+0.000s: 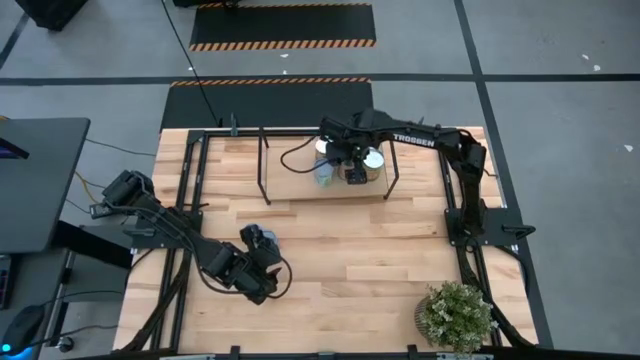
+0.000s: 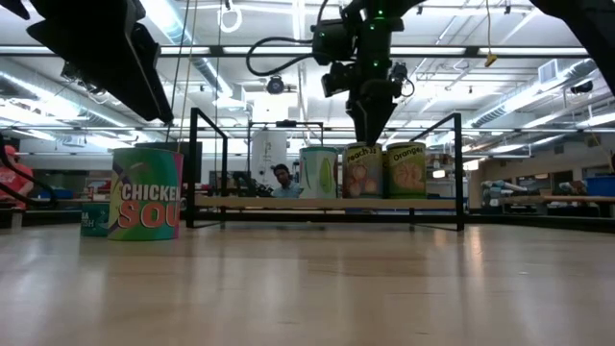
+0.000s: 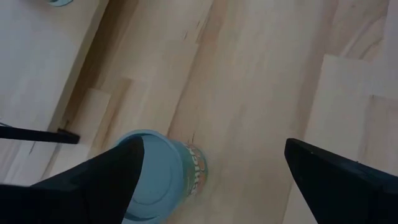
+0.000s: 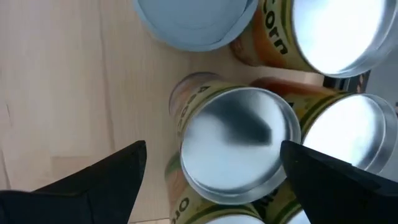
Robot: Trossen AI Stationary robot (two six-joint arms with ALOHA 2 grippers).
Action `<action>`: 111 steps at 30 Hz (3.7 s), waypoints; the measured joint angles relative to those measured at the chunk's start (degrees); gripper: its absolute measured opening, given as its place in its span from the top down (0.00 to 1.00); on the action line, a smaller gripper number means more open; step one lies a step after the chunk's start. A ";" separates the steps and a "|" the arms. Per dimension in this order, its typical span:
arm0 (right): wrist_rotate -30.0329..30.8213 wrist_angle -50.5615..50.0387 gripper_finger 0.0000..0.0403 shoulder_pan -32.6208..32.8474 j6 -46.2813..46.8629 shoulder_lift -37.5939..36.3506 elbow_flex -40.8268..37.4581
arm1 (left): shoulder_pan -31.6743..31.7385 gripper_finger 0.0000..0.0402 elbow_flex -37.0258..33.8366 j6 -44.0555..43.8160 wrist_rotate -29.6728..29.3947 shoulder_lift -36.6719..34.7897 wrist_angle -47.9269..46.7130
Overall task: Pick and place cans onto a shelf
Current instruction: Adjust the canned peaches
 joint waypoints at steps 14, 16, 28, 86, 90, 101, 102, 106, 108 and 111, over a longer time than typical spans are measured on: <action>1.36 0.65 0.06 4.36 1.62 -0.31 -3.37 | 0.01 0.01 0.00 0.29 0.02 0.00 0.02; 1.25 0.50 0.06 5.13 2.28 -0.31 -3.37 | 0.01 0.01 0.01 0.28 0.02 0.00 0.02; 2.45 -0.80 0.06 9.37 5.27 -0.39 -3.53 | 0.01 0.01 0.01 0.15 1.01 0.00 0.03; 29.65 26.49 0.06 18.83 7.56 -11.78 -26.43 | 16.67 0.01 -21.31 29.73 -11.76 -28.20 16.90; 32.20 28.03 0.06 18.11 7.79 -11.76 -28.50 | 16.65 0.01 -22.80 29.90 -11.79 -33.28 16.90; 33.54 32.26 0.06 14.92 3.87 -11.67 -29.21 | 16.67 0.01 -29.68 29.66 -11.57 -43.80 21.61; 33.55 32.52 0.06 14.66 3.43 -11.69 -29.21 | 16.67 0.01 -29.97 29.66 -11.54 -44.43 21.45; 33.59 33.51 0.06 13.64 2.33 -11.67 -29.21 | 16.64 0.01 -31.06 30.52 -11.39 -46.40 22.41; 33.65 33.66 0.06 13.19 1.74 -11.67 -29.21 | 16.64 0.01 -31.59 30.94 -11.34 -46.86 23.85; 33.75 34.21 0.06 12.69 0.98 -11.67 -29.21 | 16.62 0.01 -32.46 31.21 -10.91 -47.71 24.74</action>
